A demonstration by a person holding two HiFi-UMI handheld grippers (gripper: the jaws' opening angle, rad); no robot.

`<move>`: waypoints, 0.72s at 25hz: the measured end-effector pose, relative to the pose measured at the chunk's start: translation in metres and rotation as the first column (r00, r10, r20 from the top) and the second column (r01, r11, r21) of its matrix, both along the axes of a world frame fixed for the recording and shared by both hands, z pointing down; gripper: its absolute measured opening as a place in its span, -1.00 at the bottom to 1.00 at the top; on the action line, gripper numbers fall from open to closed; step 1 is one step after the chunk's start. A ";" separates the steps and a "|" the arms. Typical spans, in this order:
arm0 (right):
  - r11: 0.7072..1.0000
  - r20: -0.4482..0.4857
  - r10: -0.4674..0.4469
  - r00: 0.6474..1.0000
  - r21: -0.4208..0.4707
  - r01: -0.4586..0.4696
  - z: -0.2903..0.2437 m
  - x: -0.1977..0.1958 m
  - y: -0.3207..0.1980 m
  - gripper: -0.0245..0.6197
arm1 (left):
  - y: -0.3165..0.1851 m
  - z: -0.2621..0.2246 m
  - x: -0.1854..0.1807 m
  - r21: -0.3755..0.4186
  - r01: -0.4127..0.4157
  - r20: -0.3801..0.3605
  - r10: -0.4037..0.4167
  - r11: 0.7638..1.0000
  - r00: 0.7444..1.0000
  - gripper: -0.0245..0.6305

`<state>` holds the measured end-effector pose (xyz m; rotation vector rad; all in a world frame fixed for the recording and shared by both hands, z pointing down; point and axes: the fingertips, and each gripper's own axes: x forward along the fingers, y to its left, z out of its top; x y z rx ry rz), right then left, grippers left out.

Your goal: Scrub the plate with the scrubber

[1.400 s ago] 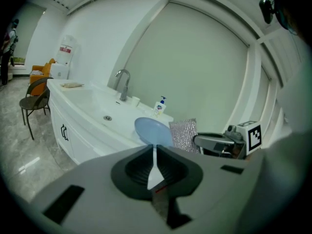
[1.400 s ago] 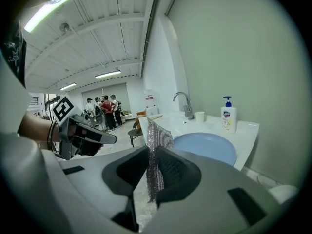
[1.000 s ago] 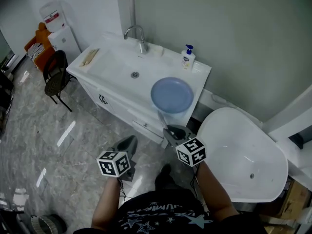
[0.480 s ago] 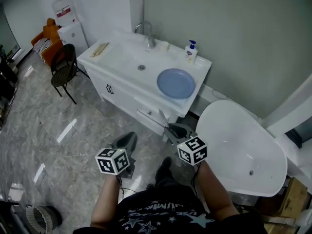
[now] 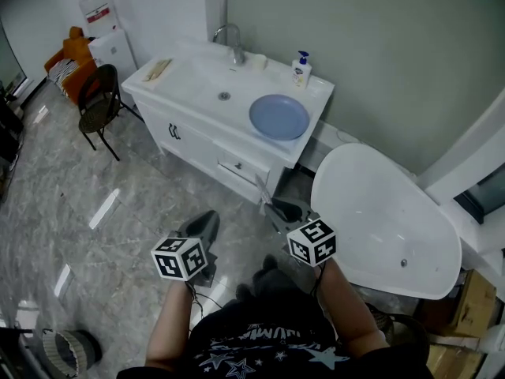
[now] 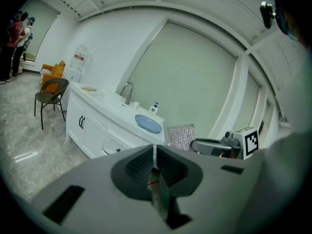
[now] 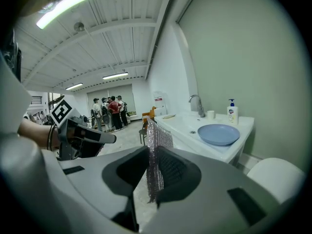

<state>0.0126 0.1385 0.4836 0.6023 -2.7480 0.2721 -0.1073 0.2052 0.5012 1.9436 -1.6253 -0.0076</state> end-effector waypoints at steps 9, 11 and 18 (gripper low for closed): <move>0.999 -0.005 -0.028 1.000 0.018 0.028 -0.007 0.013 0.010 -0.69 | 0.006 -0.001 0.014 0.003 0.005 -0.014 -0.005 1.000 1.000 -0.82; 0.999 -0.002 -0.031 1.000 0.015 0.031 -0.007 0.018 0.013 -0.69 | 0.008 0.000 0.021 0.000 0.003 -0.016 -0.003 1.000 1.000 -0.82; 0.999 0.003 -0.044 0.999 -0.012 0.044 0.001 0.048 0.030 -0.69 | 0.022 0.002 0.052 -0.017 0.019 -0.025 -0.019 1.000 1.000 -0.82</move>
